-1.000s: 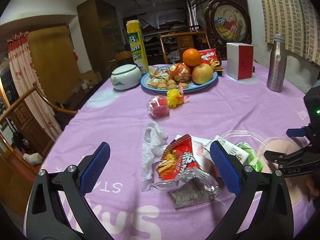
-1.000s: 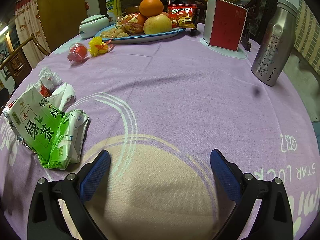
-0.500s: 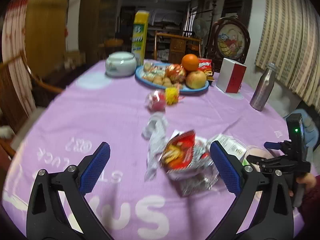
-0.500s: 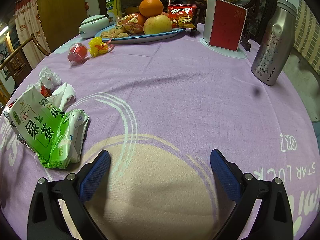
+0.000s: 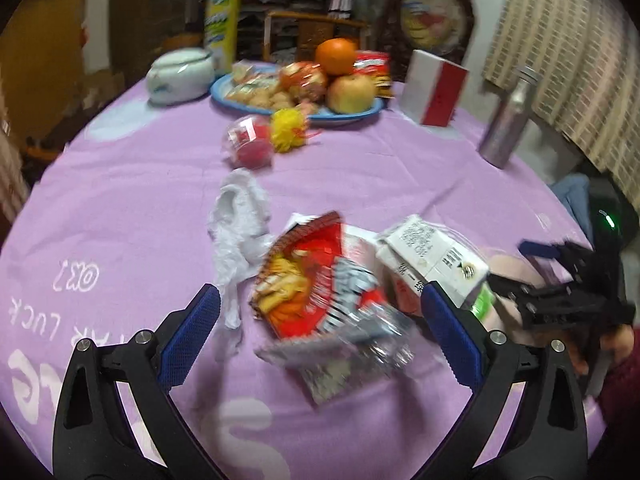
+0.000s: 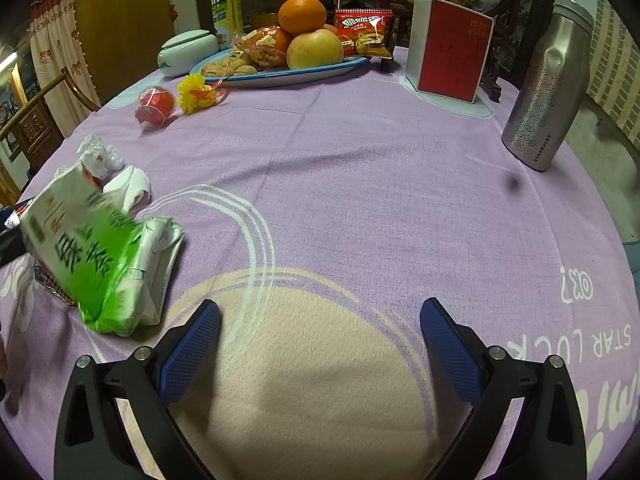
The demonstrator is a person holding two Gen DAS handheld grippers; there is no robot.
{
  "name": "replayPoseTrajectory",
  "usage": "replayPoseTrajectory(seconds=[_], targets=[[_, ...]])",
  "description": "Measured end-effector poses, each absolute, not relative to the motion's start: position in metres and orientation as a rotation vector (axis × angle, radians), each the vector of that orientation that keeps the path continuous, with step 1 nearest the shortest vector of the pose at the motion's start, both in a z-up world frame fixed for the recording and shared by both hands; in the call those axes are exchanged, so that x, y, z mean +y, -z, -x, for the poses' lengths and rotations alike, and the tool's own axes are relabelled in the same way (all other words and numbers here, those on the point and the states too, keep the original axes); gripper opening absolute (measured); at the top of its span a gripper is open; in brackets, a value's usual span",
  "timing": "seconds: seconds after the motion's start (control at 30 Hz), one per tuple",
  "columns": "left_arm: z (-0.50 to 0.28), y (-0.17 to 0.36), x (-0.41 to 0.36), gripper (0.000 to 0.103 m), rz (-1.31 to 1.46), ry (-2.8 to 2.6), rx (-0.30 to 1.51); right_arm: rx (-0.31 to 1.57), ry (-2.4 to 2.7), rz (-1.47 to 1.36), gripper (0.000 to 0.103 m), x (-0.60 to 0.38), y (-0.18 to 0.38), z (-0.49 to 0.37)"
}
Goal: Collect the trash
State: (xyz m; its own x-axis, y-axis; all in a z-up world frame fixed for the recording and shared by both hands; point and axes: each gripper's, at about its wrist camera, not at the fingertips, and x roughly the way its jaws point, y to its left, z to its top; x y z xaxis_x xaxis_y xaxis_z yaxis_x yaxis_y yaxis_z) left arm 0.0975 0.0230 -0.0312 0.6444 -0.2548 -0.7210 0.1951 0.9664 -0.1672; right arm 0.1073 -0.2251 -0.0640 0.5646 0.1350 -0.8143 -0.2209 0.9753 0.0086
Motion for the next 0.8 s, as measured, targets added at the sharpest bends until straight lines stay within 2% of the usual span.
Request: replayPoseTrajectory(seconds=[0.1,0.23,0.3,0.6,0.7,0.8], targets=[[-0.099,0.037,0.041,0.095,0.153,0.23,0.873,0.948,-0.209,0.098,0.099,-0.225,0.064,-0.107],[-0.082,0.035,0.056,0.081,0.116,0.17,0.856,0.948,-0.208,0.098,0.099,-0.225,0.064,-0.107],[-0.076,0.033,0.061,0.078,0.093,0.135,0.837,0.948,-0.208,0.098,0.099,-0.225,0.064,-0.107],[-0.097,0.048,0.052,0.078,0.164,0.205,0.927,0.948,-0.207,0.098,0.099,-0.225,0.064,-0.107],[-0.095,0.048,0.05,0.054,0.171,0.229,0.925,0.948,-0.207,0.098,0.099,-0.224,0.064,-0.107],[-0.087,0.039,0.05,0.043,0.162,0.232,0.881,0.946,-0.215,0.105,0.098,-0.224,0.063,-0.107]])
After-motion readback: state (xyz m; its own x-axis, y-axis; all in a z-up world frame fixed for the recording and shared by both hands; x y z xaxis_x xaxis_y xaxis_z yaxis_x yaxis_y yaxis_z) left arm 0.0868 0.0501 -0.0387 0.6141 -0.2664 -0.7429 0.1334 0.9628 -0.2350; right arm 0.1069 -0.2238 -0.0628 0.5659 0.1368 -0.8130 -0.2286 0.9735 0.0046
